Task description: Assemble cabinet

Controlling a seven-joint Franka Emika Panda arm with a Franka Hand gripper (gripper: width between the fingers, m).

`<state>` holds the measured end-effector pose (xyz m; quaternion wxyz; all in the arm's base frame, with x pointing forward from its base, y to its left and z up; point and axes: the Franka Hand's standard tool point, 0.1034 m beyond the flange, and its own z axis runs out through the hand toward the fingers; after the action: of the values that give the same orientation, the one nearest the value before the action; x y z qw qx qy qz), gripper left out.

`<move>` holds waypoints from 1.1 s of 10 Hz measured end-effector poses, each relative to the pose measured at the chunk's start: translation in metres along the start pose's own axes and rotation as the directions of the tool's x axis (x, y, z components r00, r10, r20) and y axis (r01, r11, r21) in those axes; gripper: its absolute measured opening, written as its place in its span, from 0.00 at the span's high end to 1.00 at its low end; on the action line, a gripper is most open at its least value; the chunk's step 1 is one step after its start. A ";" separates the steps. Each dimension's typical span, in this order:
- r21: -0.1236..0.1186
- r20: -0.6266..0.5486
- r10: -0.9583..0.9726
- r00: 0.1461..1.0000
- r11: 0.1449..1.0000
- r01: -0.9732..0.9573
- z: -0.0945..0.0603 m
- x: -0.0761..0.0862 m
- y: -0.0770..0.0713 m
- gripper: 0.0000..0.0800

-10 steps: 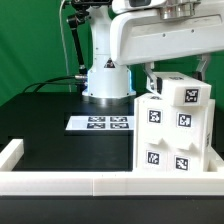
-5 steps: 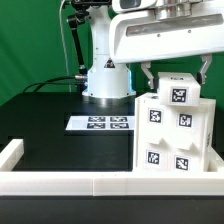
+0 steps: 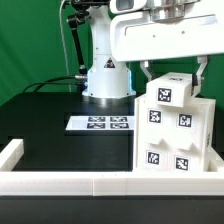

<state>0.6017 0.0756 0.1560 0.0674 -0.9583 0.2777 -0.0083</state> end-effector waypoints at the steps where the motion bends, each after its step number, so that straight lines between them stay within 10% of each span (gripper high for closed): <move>1: 0.000 0.000 0.084 0.996 0.996 -0.084 0.000 0.000 0.000 0.30; 11: 0.054 0.024 0.743 0.669 0.667 -0.743 0.000 -0.002 -0.001 0.30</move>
Offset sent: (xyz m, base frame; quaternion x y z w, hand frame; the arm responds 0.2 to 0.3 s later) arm -0.0142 -0.0080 0.0004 -0.0025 0.0202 0.2632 0.9645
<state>0.6001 0.0774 0.1561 0.0931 -0.7600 0.6432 0.0117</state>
